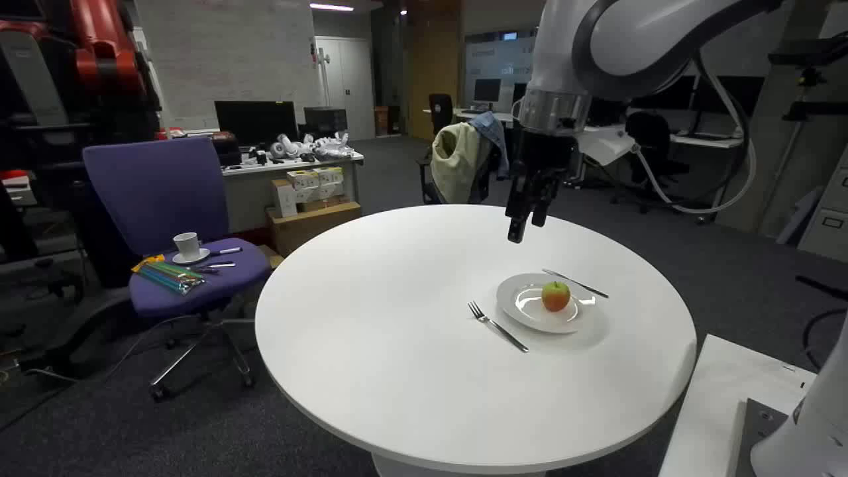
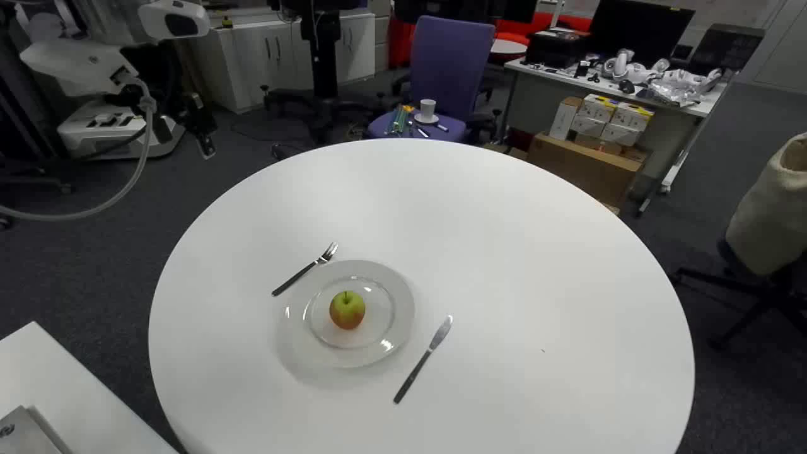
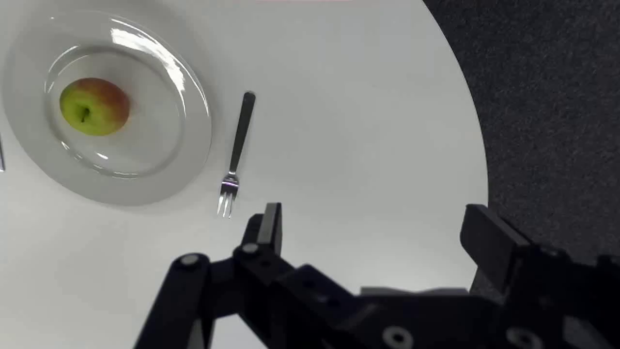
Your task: Put the apple on the table
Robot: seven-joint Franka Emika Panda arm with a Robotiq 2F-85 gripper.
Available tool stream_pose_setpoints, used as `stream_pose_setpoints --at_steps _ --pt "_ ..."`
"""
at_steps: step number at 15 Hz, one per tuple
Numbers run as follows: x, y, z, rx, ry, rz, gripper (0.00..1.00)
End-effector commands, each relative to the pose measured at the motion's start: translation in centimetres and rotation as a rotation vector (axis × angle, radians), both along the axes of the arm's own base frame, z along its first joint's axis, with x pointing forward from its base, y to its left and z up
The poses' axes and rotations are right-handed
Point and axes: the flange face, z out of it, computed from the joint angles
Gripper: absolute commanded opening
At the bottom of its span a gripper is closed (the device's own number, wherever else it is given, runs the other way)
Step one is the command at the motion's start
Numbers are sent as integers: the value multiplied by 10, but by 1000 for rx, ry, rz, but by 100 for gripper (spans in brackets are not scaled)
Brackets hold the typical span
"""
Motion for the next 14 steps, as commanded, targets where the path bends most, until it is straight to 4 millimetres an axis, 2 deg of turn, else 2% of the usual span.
stream_pose_setpoints --at_steps 1,7,9,11,14 --pt "0 0 0 0 3 0 100" --pt "1 0 -1 -1 5 0 100" --pt "4 -8 -2 -7 17 21 100" --pt "2 -28 -6 -29 35 19 100" --pt "-6 -84 -16 -79 71 -7 100"
